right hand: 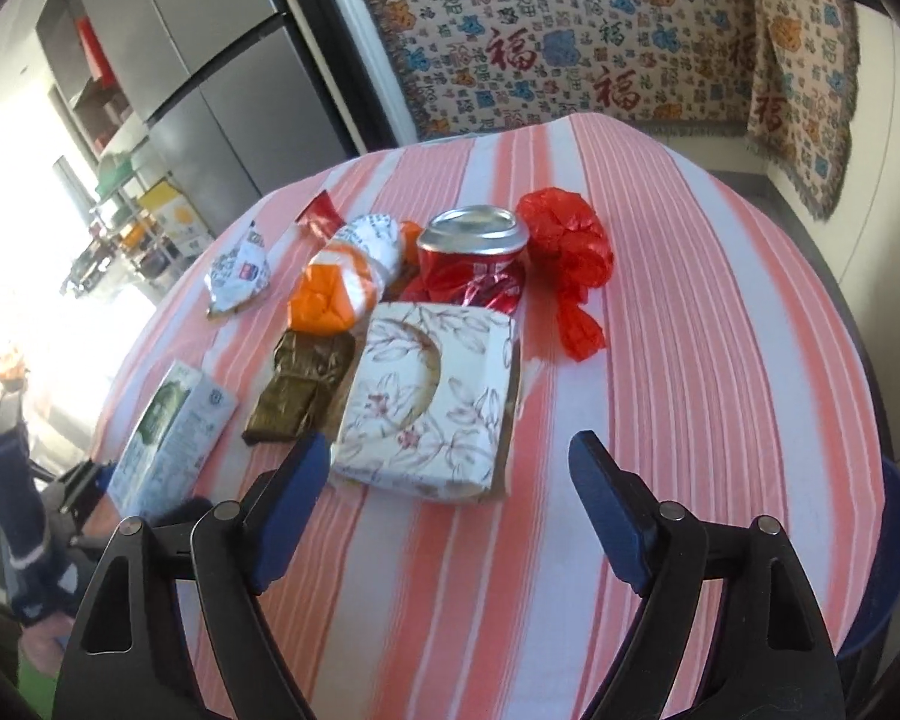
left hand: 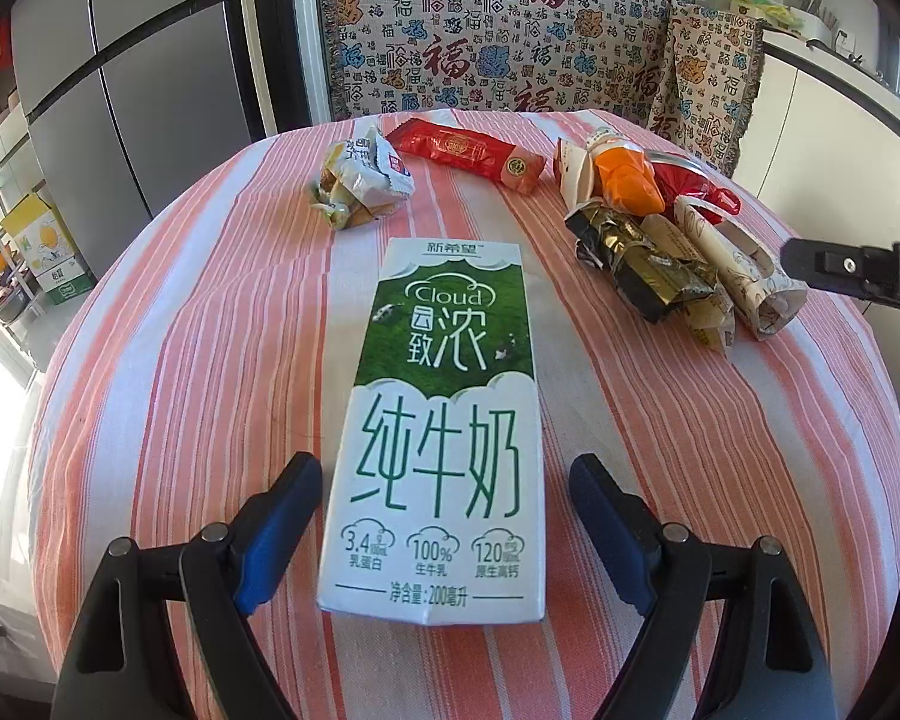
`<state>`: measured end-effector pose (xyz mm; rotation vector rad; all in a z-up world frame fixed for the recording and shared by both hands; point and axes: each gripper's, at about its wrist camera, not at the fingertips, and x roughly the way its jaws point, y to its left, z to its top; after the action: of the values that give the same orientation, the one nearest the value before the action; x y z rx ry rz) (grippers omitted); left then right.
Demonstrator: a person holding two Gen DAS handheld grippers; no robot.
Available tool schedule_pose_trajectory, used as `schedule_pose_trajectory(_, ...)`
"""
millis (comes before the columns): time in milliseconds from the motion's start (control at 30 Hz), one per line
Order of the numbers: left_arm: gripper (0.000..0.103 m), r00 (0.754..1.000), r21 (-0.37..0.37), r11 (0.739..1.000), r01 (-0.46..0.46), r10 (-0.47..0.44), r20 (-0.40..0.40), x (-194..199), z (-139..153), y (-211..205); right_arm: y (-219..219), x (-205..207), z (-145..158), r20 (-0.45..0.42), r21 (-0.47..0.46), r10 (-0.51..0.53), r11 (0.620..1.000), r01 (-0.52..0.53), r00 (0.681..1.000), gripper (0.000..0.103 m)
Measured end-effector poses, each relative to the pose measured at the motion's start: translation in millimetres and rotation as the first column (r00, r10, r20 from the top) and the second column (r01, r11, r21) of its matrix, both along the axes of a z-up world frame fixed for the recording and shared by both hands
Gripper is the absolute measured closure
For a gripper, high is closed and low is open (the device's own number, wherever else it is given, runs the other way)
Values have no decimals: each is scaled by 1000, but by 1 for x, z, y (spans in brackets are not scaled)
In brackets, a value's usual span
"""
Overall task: Collect trash
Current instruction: 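Hold the milk carton in the left tool while the right tool grasps the patterned paper box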
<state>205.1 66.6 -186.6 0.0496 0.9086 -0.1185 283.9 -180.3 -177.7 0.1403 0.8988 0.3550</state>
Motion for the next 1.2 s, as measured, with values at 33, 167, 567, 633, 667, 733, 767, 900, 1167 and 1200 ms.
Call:
schedule_pose_trajectory(33, 16, 1000, 0, 1000, 0, 0, 0, 0, 0, 0, 6, 5, 0, -10, -15, 13, 1000, -13, 1000, 16)
schedule_pose_trajectory(167, 16, 1000, -1, 1000, 1, -1, -2, 0, -1, 0, 27, 21, -8, -69, -83, 30, 996, -36, 997, 16)
schedule_pose_trajectory(567, 16, 1000, -25, 1000, 16, -16, -3, -2, 0, 2, 4, -50, -1, -79, -192, 110, 974, -124, 991, 30)
schedule_pose_trajectory(633, 16, 998, -57, 997, 56, -57, -16, -3, 3, 5, -4, -59, -8, -114, -209, 112, 969, -134, 987, 29)
schedule_pose_trajectory(667, 16, 997, -76, 994, 74, -76, -29, -2, 4, 5, -8, -61, -10, -121, -206, 111, 969, -134, 986, 27)
schedule_pose_trajectory(733, 16, 994, -117, 989, 93, -99, -50, 1, 10, 8, -14, -60, -10, -137, -179, 107, 975, -131, 985, 24)
schedule_pose_trajectory(767, 16, 993, -130, 987, 98, -106, -52, 3, 14, 10, -16, -59, -9, -142, -167, 103, 978, -126, 984, 20)
schedule_pose_trajectory(900, 16, 984, -105, 984, 146, -155, -87, 19, 22, 5, -13, -47, 0, -150, -135, 98, 984, -119, 984, 17)
schedule_pose_trajectory(1167, 22, 976, -75, 986, 152, -161, -149, 45, 19, 2, 0, -28, -9, -246, -143, 124, 976, -163, 961, 24)
schedule_pose_trajectory(1200, 30, 974, -68, 985, 159, -168, -151, 45, 20, 0, -2, -29, -9, -250, -134, 131, 977, -168, 959, 32)
